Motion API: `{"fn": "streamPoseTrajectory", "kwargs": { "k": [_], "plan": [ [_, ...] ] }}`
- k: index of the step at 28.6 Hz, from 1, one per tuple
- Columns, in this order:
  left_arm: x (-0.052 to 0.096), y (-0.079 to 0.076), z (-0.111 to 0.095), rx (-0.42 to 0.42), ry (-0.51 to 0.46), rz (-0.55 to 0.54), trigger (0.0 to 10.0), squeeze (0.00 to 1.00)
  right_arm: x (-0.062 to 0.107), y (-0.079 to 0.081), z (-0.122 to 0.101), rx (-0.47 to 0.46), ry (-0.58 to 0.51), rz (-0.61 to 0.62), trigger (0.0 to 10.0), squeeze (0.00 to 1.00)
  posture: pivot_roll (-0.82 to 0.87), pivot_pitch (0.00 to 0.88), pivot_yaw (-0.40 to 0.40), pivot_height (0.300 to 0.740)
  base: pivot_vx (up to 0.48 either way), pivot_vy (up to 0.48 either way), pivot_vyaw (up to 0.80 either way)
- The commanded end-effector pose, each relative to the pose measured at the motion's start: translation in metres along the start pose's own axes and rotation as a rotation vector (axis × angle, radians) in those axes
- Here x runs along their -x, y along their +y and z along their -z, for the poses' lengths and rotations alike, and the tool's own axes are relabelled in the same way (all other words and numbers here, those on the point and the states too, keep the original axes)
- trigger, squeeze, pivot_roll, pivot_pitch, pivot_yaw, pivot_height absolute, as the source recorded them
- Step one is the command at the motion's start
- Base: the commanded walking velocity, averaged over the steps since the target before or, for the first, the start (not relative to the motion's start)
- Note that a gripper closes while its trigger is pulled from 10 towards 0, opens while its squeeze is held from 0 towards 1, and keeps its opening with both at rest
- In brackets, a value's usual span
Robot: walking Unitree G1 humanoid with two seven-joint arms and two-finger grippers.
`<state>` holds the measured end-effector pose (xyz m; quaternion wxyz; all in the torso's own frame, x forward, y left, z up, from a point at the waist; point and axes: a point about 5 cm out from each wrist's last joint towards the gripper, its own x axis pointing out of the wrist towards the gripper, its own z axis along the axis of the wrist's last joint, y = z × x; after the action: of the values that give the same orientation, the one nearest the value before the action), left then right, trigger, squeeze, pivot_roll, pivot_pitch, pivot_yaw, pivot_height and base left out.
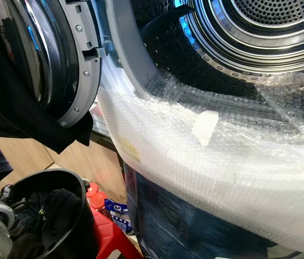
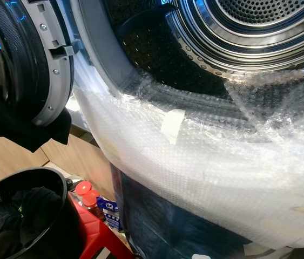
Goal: Clothes washing
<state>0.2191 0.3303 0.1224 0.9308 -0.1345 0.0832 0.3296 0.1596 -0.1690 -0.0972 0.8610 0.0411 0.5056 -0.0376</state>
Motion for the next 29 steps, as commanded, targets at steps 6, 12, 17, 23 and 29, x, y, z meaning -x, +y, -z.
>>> {"fn": "streamPoseTrajectory", "kwargs": {
  "k": [6,12,17,23,29],
  "plan": [
    [-0.004,0.026,0.001,0.002,-0.006,-0.076,10.0,1.00,0.000,0.000,0.002,-0.003,0.005,-0.002,10.0,0.00,0.17,0.003,0.086,0.740,0.000,0.000,0.00],
    [-0.008,0.035,0.003,0.002,0.003,-0.081,10.0,1.00,0.000,0.002,-0.001,-0.006,-0.003,-0.007,10.0,0.00,0.17,0.000,0.085,0.740,0.000,0.000,0.00],
    [-0.008,0.030,0.007,0.002,0.014,-0.059,10.0,1.00,0.000,0.001,-0.001,0.005,0.000,-0.009,10.0,0.00,0.17,0.000,0.079,0.740,0.000,0.000,0.00],
    [-0.006,0.034,0.012,-0.015,0.028,-0.081,10.0,1.00,0.000,0.000,0.000,0.005,0.002,-0.005,10.0,0.00,0.16,0.000,0.079,0.740,0.000,0.000,0.00],
    [-0.006,0.030,0.016,-0.011,0.041,-0.076,10.0,1.00,0.000,-0.001,0.001,0.011,0.003,-0.006,10.0,0.00,0.16,0.000,0.080,0.740,0.000,0.000,0.00]
  ]
}}
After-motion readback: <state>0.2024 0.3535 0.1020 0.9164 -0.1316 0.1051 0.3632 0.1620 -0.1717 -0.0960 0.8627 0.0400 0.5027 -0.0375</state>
